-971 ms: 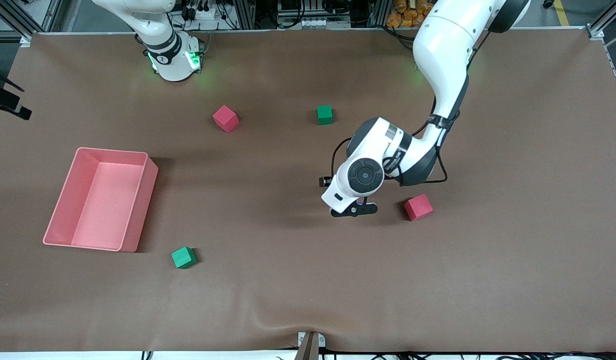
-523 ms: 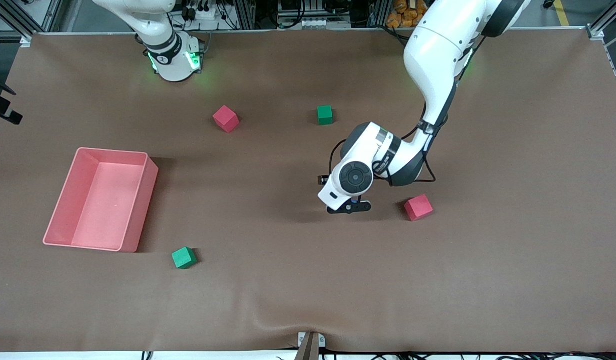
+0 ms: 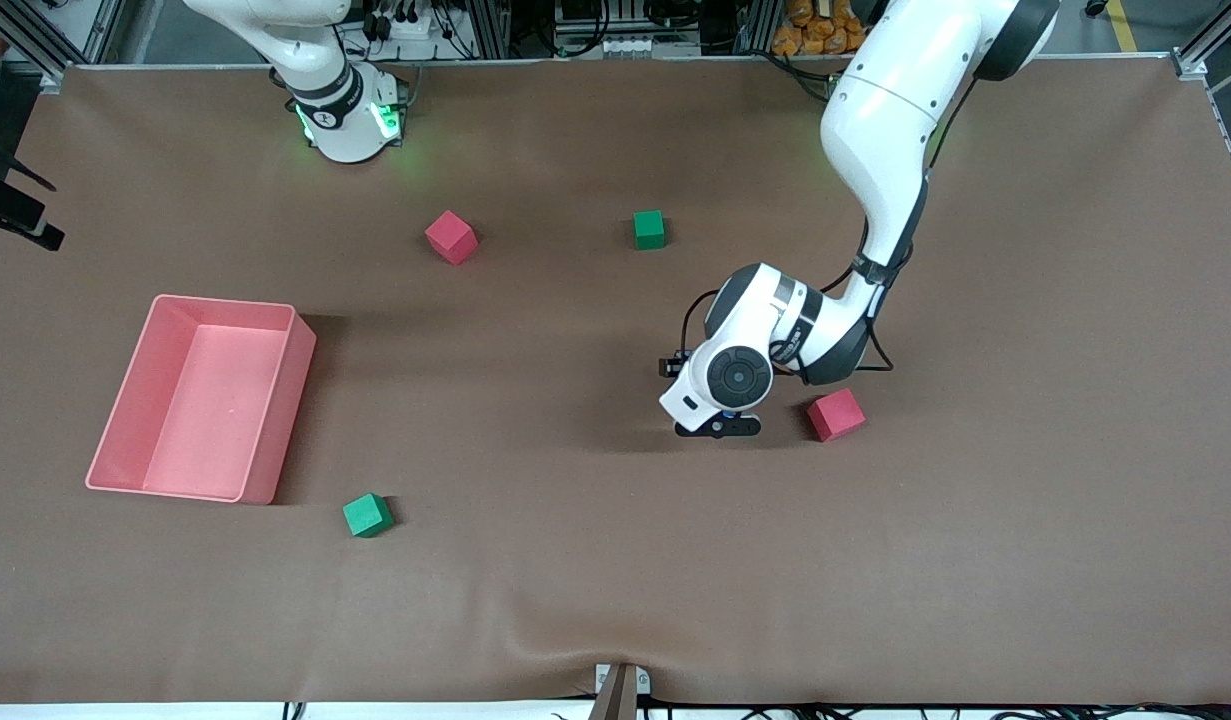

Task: Place and upright button with both arms
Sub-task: 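Retract the right gripper while the left gripper reaches the button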

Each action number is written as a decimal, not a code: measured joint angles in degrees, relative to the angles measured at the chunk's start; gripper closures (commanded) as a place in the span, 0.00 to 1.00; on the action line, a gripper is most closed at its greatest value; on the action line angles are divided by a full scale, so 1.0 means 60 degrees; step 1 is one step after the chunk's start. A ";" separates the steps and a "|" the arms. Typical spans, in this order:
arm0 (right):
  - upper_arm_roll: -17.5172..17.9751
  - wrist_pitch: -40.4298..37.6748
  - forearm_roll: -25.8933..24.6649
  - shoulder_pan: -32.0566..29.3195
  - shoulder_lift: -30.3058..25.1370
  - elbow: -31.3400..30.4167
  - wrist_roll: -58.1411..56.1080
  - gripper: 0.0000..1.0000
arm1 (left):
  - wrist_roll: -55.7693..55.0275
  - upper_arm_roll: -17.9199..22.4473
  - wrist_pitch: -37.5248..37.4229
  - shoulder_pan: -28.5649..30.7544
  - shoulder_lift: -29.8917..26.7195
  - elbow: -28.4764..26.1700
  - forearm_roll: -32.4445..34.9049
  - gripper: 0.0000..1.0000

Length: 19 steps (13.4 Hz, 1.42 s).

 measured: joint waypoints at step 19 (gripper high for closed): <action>0.0001 -0.0122 -0.0416 0.0478 0.0095 0.0059 0.0010 0.00 | -0.0629 -0.0070 0.0253 -0.0493 0.0290 0.0123 -0.0077 0.45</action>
